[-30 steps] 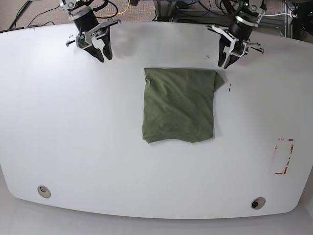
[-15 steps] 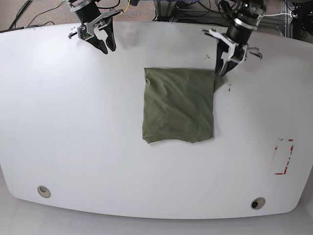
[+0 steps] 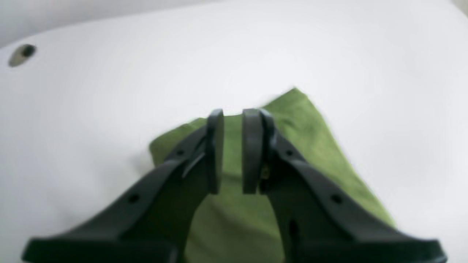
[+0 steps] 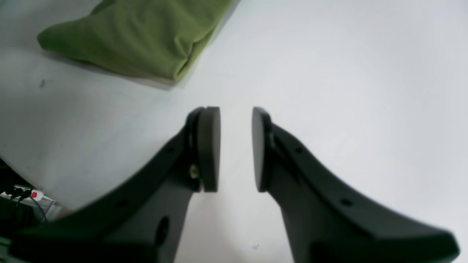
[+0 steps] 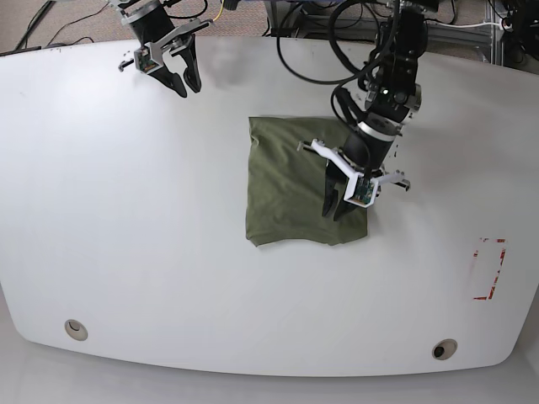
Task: Layout the t-shirt on the table in an organized manner, then fold the t-shirt properly
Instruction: 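Lower the left gripper onto the folded shirt and press it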
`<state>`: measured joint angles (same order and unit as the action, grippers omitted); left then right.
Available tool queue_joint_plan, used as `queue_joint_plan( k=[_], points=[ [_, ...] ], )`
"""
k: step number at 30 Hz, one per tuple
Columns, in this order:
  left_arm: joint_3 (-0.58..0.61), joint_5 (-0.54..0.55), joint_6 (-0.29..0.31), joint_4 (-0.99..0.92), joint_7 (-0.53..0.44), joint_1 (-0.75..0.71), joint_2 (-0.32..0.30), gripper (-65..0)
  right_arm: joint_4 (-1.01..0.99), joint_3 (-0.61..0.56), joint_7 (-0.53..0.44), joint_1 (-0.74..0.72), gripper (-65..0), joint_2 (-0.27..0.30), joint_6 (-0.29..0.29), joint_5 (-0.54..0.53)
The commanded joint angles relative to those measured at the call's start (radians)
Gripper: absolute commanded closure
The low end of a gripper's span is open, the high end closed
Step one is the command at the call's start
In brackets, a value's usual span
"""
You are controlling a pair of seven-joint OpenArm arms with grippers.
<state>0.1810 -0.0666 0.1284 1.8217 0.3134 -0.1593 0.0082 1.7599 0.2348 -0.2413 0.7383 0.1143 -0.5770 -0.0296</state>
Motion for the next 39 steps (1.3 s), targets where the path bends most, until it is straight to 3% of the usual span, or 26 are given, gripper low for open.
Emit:
queue_joint_plan(
  k=[1, 5, 12, 18, 32, 39],
  points=[
    [0.039, -0.068, 0.003, -0.064, -0.009, 0.037, 0.039, -7.9, 0.016, 0.004, -0.007, 0.000, -14.0, 0.006, -0.007, -0.016],
    [0.090, -0.140, 0.003, -0.187, -0.009, 0.083, 0.077, -7.9, 0.016, 0.005, 0.006, -0.013, -14.0, 0.006, -0.007, -0.016],
    [0.107, -0.147, 0.003, -0.373, -0.013, 0.152, 0.111, -7.6, 0.015, 0.002, 0.010, -0.039, -14.3, 0.006, -0.007, -0.016],
    [0.107, -0.151, 0.003, -0.458, -0.102, 0.148, 0.106, -7.8, 0.015, 0.001, 0.059, -0.052, -14.1, 0.005, -0.008, -0.016],
    [0.105, -0.141, 0.007, -0.592, -0.156, 0.116, -0.112, -7.6, 0.015, -0.021, 0.063, -0.078, -14.4, -0.012, -0.008, -0.016],
    [0.028, -0.141, 0.023, -0.593, -0.254, 0.037, -0.241, -7.8, 0.015, -0.056, 0.063, -0.078, -14.4, -0.011, -0.008, -0.016]
  ],
)
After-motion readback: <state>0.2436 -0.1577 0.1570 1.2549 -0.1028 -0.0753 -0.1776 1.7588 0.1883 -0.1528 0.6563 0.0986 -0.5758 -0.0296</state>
